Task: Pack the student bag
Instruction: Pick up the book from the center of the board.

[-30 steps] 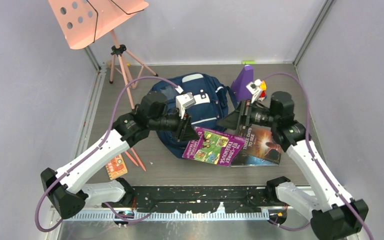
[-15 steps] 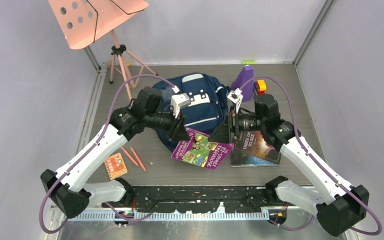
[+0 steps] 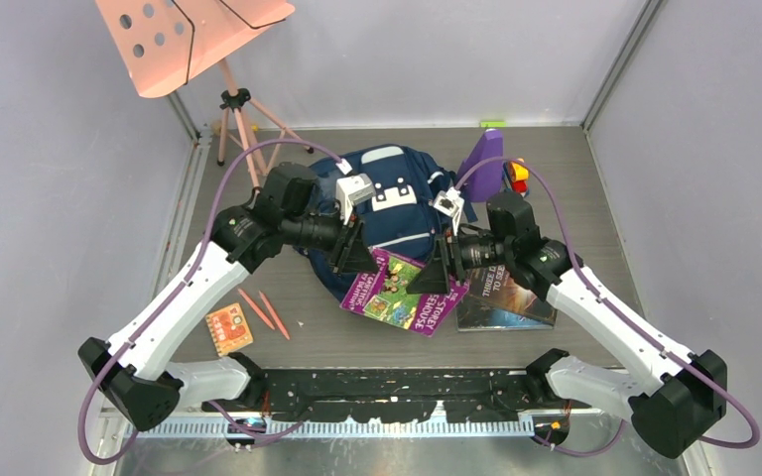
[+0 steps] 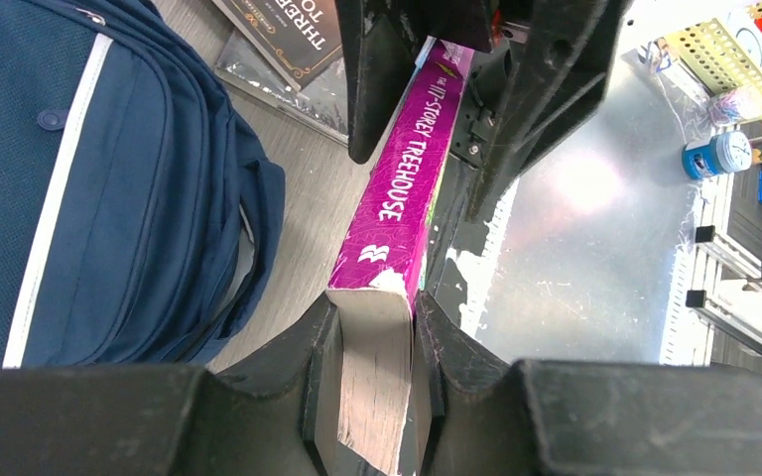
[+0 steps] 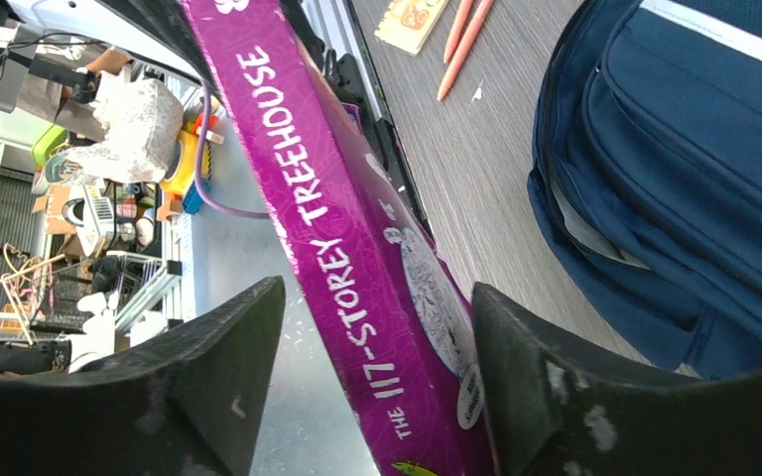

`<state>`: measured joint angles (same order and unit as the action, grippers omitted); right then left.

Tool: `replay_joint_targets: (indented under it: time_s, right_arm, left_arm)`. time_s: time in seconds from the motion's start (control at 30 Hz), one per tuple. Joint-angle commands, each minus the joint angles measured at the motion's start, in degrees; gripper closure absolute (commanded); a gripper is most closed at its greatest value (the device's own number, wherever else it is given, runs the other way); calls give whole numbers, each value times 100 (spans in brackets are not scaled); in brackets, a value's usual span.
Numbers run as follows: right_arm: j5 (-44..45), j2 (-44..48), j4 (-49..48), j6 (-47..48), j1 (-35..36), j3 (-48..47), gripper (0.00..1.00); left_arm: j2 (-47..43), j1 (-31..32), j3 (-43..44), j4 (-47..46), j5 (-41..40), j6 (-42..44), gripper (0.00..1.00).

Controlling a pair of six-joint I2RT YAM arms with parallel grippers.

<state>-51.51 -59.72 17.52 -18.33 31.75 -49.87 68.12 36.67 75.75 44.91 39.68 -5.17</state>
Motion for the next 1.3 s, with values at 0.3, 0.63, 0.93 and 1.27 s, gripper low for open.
replay_joint_targets:
  time_s: [0.3, 0.63, 0.93, 1.27]
  right_arm:
    - [2657, 214, 459, -199, 48, -473, 99]
    - [5811, 792, 815, -433, -634, -890, 100]
    - [6064, 897, 1205, -667, -1353, -749, 100]
    - [6008, 1159, 1175, -699, -1353, -527, 100]
  left_arm:
    - [-82, -103, -43, -709, -1151, 3, 23]
    - [870, 552, -436, -667, -2474, 629, 20]
    - [2030, 947, -453, -446, -2969, 701, 46]
    - [2408, 948, -489, -502, -2759, 589, 47]
